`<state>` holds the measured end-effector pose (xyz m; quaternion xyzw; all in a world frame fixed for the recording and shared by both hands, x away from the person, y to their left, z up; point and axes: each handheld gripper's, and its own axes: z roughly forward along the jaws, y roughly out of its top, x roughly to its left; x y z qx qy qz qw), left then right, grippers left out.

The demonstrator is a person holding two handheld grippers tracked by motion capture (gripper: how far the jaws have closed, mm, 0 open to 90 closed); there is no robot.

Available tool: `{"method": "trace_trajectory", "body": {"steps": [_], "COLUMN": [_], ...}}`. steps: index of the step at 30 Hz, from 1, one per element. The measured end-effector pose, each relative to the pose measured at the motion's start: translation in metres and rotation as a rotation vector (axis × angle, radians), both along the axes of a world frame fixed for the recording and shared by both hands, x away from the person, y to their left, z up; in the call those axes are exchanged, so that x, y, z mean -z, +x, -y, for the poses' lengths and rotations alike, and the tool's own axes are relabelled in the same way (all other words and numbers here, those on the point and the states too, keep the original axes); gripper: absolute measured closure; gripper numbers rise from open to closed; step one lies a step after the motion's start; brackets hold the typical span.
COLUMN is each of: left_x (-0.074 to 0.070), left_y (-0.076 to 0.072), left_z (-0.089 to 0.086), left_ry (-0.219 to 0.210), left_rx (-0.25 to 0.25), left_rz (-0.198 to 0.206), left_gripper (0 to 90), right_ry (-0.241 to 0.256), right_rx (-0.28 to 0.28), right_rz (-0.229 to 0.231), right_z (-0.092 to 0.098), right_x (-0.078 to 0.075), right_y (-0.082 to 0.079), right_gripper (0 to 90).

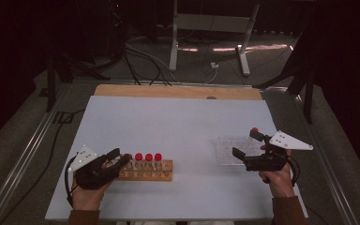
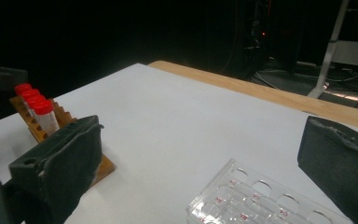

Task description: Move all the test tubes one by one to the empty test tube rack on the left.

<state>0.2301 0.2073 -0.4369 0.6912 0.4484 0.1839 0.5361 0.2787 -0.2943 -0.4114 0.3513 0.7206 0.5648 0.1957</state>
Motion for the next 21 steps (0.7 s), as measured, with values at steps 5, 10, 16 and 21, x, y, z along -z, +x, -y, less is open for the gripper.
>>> {"method": "trace_trajectory", "body": {"steps": [5, 10, 16, 21], "left_x": [-0.004, -0.008, -0.014, -0.015], "left_y": [0.000, 0.001, 0.002, 0.005], "left_z": [-0.004, -0.008, -0.013, -0.018], "left_ry": [-0.018, -0.039, -0.056, -0.089], "left_rx": [-0.004, -0.030, -0.099, -0.110], "left_rz": [0.032, 0.052, 0.087, 0.098], "left_gripper": [46.5, 34.0, 15.6, 1.2], "right_ry": [-0.002, -0.022, -0.039, -0.028], "right_rx": [0.047, 0.145, 0.244, 0.290], "right_rz": [0.007, 0.026, 0.014, -0.058], "right_z": [0.005, 0.016, 0.030, 0.041], "right_x": [0.000, -0.002, 0.003, 0.020], "right_y": [0.004, 0.007, 0.016, 0.028], "right_gripper": [0.0, 0.0, 0.0, 0.0]}}
